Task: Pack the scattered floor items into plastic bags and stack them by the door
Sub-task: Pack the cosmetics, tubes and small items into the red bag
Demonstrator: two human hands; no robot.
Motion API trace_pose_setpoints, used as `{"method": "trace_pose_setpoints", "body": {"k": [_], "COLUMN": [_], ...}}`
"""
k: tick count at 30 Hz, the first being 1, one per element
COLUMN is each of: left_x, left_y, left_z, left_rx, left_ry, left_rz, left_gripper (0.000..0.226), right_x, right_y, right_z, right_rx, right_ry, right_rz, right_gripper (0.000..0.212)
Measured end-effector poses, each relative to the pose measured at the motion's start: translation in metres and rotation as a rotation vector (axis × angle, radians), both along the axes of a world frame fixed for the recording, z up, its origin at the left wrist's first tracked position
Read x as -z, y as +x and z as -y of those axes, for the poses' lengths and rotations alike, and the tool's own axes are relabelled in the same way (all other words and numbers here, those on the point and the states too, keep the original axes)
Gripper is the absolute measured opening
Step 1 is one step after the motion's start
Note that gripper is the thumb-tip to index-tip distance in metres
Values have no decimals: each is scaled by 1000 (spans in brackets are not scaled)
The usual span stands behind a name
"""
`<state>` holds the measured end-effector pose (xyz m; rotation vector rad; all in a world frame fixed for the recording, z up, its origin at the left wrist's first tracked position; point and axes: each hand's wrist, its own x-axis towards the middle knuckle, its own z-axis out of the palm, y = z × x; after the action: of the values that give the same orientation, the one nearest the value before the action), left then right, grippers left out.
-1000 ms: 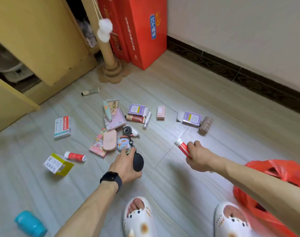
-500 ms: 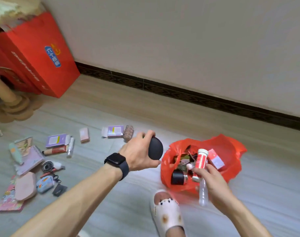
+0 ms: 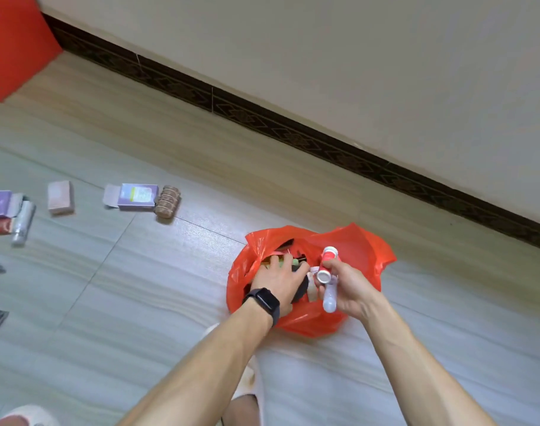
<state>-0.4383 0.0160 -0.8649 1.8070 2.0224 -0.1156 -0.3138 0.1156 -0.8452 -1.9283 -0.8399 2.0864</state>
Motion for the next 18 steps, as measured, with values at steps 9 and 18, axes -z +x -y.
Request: {"method": "trace_pose_setpoints", "body": {"k": [9,18], "left_x": [-5,-62], "left_y": [-47,-115], "left_z": [14,57], "left_rx": [443,40], "left_ry": [48,46], "left_rz": [-529,-307], "left_gripper": [60,88], "right_x": [32,-42], "right_y": [4,-15], "right_z": [17,46], "right_rx": [-460,-993], "right_ry": [311,759], "right_rz": [416,456], "right_gripper": [59,58]}}
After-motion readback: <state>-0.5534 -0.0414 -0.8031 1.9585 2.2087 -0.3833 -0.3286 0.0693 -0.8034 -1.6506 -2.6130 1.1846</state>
